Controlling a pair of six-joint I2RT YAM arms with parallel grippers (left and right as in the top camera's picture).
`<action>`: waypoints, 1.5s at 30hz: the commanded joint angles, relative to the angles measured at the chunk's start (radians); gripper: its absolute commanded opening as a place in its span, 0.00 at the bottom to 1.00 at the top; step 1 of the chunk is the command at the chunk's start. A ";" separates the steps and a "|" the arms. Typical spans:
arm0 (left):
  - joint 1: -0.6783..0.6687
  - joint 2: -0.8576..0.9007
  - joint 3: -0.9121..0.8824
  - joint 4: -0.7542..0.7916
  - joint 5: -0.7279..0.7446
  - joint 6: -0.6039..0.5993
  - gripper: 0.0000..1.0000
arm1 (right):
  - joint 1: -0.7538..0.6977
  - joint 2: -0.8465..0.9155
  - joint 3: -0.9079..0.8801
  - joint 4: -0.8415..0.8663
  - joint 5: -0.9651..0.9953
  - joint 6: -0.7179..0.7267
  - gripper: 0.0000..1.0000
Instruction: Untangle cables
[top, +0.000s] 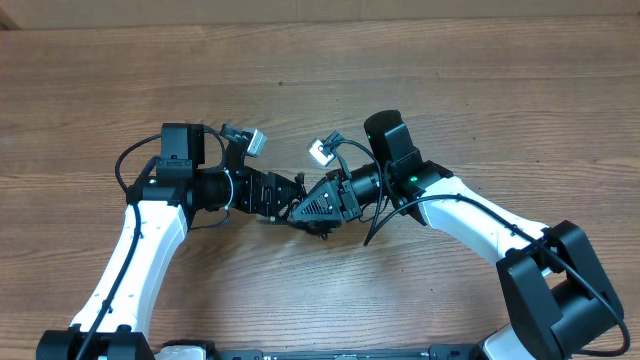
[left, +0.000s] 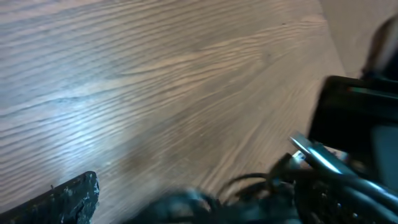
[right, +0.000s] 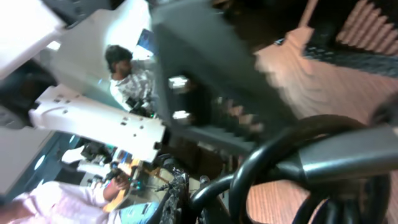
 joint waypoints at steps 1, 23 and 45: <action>0.000 0.008 0.013 0.019 -0.062 -0.005 1.00 | 0.011 -0.031 0.025 0.020 -0.080 -0.001 0.04; 0.000 0.009 0.013 0.083 -0.259 -0.187 1.00 | 0.024 -0.031 0.025 0.023 -0.067 0.000 0.04; 0.000 0.009 0.006 0.029 -0.274 -0.195 0.80 | 0.024 -0.031 0.025 -0.038 0.071 0.000 1.00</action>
